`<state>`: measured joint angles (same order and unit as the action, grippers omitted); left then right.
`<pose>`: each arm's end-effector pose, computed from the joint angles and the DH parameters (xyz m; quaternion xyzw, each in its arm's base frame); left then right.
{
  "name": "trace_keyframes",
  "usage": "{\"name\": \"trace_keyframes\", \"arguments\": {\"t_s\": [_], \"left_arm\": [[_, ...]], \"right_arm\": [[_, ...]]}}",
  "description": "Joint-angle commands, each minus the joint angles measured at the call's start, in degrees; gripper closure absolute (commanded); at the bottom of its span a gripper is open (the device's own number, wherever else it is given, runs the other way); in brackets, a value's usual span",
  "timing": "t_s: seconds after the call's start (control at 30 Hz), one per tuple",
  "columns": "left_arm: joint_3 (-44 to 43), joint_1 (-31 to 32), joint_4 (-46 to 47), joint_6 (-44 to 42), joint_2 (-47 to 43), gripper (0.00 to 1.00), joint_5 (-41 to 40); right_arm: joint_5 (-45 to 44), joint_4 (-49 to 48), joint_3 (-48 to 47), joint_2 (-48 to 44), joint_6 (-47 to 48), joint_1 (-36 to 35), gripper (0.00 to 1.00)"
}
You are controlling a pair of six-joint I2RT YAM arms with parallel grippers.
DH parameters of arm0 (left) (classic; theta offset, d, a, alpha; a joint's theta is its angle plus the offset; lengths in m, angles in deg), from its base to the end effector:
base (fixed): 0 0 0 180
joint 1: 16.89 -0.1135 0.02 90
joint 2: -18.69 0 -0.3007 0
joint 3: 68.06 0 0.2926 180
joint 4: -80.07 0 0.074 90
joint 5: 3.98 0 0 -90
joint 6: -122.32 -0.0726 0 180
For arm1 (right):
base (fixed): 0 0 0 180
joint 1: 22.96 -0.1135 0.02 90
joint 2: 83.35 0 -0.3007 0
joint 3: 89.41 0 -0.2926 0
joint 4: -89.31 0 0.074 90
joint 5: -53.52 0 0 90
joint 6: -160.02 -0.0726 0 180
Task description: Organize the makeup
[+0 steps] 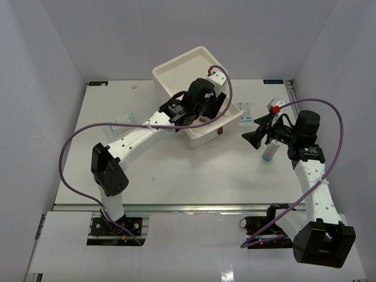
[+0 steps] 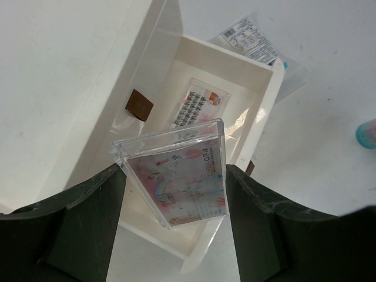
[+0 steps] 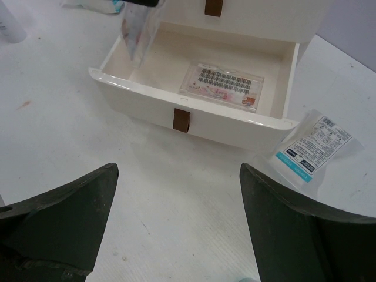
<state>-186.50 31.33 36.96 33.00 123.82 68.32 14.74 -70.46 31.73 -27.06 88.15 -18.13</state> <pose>0.3546 -0.3637 0.4000 0.2740 0.8134 -0.0839 0.5062 0.2631 0.0346 0.3405 -0.3377 0.6935 0.2360 0.5910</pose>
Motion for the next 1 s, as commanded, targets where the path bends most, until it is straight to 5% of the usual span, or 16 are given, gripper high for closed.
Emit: {"name": "trace_keyframes", "arguments": {"t_s": [0.0, 0.27, 0.5, 0.97], "left_arm": [[-5.2, 0.7, -1.0, -7.1, 4.0, 1.00, -8.0], [-6.9, 1.5, -0.1, -9.8, 8.1, 0.94, -9.9], [-5.8, 1.8, -1.1, -8.1, 8.3, 0.44, -7.0], [-5.9, 1.8, -3.3, -5.4, 4.8, 0.26, 0.3]], "right_arm": [[1.7, -2.3, 0.1, -0.6, -0.7, 0.7, 0.10], [2.3, -2.3, 0.1, -0.3, -0.8, 1.1, 0.10], [2.6, -2.2, 0.3, -0.5, -0.9, 1.5, 0.10], [3.4, -2.2, 0.8, -0.3, -1.2, 2.2, 0.10]]}}
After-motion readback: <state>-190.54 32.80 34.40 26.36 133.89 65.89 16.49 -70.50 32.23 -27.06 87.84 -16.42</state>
